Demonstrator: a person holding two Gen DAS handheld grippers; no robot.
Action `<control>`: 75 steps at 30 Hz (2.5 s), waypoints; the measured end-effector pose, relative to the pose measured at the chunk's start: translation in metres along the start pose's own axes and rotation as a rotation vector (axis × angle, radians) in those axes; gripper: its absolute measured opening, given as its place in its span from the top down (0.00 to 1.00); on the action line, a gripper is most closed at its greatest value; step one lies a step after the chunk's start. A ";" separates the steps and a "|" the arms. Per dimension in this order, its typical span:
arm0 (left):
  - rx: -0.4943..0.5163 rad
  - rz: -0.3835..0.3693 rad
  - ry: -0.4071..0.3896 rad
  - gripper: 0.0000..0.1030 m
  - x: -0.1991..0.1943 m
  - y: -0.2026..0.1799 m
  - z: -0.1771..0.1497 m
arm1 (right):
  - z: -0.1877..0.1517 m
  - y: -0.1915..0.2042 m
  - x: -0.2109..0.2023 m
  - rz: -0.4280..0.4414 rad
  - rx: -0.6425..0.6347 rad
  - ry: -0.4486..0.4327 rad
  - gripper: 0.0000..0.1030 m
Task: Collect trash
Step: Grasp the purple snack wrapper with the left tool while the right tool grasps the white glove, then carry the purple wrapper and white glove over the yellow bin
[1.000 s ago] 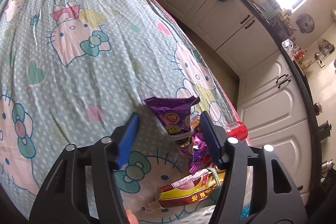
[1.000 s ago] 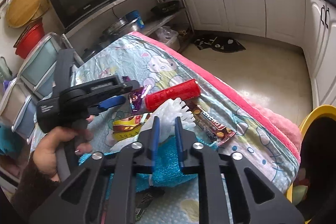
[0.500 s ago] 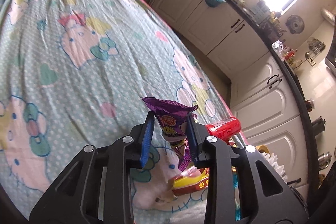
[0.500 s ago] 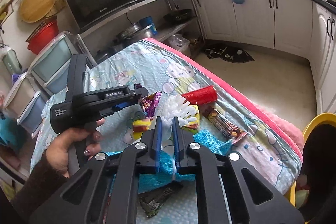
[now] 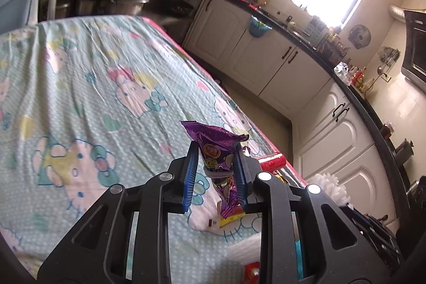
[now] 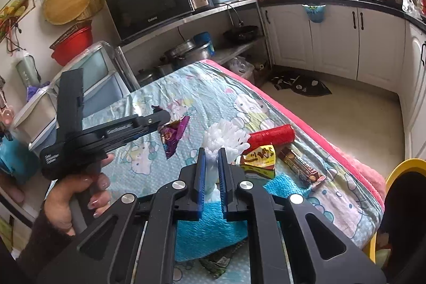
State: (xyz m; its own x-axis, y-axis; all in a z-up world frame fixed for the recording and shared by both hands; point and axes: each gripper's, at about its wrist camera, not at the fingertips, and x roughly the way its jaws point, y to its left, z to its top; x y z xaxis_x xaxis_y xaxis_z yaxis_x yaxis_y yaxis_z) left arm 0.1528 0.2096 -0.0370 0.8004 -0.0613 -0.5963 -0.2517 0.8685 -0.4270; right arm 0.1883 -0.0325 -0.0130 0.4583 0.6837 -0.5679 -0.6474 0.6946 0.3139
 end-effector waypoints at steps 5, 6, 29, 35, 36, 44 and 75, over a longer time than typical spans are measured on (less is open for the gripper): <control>0.034 0.019 -0.038 0.81 -0.023 -0.006 -0.003 | 0.003 0.009 -0.009 0.016 -0.013 -0.024 0.91; 0.037 0.021 -0.043 0.81 -0.027 -0.006 -0.004 | 0.005 0.011 -0.010 0.018 -0.016 -0.029 0.91; 0.131 -0.004 -0.100 0.81 -0.079 -0.032 -0.019 | 0.011 0.024 -0.066 0.037 -0.036 -0.126 0.91; 0.152 -0.024 -0.111 0.81 -0.082 -0.046 -0.020 | 0.008 0.019 -0.083 0.022 -0.034 -0.144 0.91; 0.157 -0.027 -0.113 0.81 -0.082 -0.049 -0.020 | 0.007 0.018 -0.085 0.019 -0.033 -0.147 0.91; 0.211 -0.065 -0.132 0.81 -0.084 -0.081 -0.020 | 0.004 0.007 -0.112 -0.015 -0.021 -0.186 0.91; 0.345 -0.199 -0.065 0.81 -0.043 -0.173 -0.040 | -0.018 -0.075 -0.182 -0.237 0.124 -0.292 0.91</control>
State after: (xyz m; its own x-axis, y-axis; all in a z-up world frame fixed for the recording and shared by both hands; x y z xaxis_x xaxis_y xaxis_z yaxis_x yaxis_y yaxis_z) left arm 0.1399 0.0420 0.0355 0.8506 -0.2238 -0.4759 0.1008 0.9575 -0.2701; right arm 0.1426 -0.2129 0.0530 0.7519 0.5233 -0.4010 -0.4323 0.8506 0.2993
